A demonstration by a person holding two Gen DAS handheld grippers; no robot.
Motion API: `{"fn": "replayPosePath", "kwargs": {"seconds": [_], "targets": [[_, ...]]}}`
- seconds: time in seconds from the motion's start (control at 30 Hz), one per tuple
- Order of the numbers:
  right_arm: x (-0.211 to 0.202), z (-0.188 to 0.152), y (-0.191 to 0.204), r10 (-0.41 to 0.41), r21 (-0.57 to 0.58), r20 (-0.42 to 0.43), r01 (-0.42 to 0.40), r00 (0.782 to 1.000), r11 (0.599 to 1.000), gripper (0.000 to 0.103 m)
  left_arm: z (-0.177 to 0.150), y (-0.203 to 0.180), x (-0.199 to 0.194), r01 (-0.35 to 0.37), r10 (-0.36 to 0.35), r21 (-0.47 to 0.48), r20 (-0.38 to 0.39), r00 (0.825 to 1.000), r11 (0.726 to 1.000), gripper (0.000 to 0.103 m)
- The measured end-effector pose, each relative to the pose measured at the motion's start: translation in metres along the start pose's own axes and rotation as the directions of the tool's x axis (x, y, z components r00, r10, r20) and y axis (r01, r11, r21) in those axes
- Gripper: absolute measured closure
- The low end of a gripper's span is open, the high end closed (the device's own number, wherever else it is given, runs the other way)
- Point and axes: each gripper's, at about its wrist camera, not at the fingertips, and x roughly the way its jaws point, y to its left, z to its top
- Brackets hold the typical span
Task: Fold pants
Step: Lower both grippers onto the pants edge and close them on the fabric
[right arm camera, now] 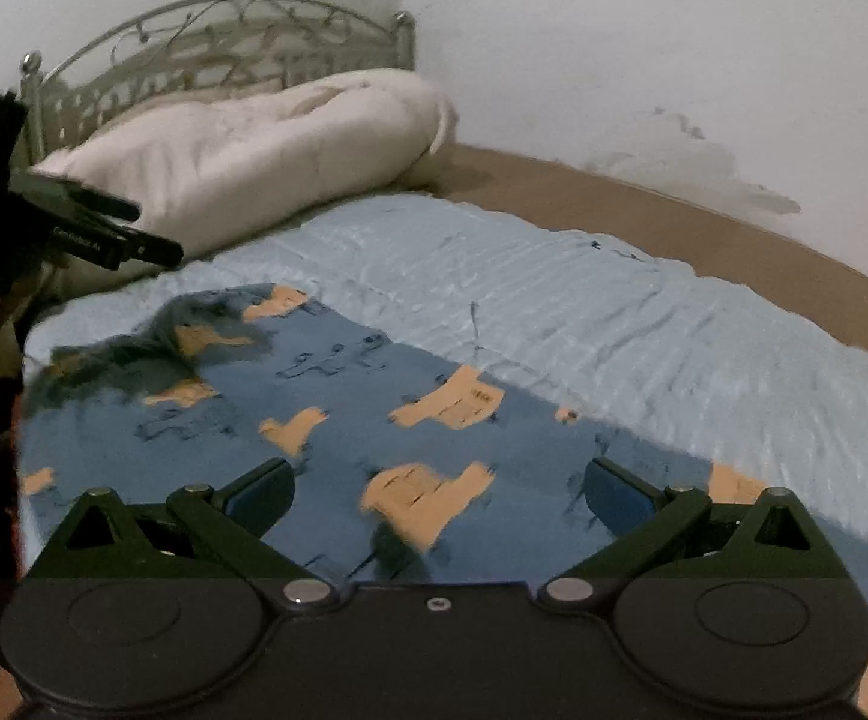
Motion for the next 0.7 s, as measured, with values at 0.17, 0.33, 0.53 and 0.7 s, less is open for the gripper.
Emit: {"fn": "replayPosePath", "kwargs": {"seconds": [0.17, 0.33, 0.53, 0.7], "targets": [[0.04, 0.027, -0.028, 0.115, 0.0, -0.029, -0.115, 0.993, 0.993, 0.001, 0.009, -0.015, 0.045, 0.085, -0.085, 0.119, -0.002, 0.996, 0.989, 0.001], [0.086, 0.047, -0.045, 0.112, -0.059, -0.137, -0.121, 0.984, 0.991, 0.008, 0.012, -0.021, 0.088, 0.128, -0.119, 0.188, -0.058, 0.991, 0.974, 0.001], [0.121, 0.048, -0.062, 0.118, -0.073, -0.246, -0.14, 0.962, 0.987, 0.017, 0.009, -0.007, 0.123, 0.162, -0.133, 0.202, -0.149, 0.98, 0.966, 0.001], [0.14, 0.043, -0.072, 0.116, -0.086, -0.299, -0.148, 0.947, 0.985, 0.017, 0.006, 0.005, 0.136, 0.208, -0.176, 0.158, -0.196, 0.965, 0.965, 0.007]]}}
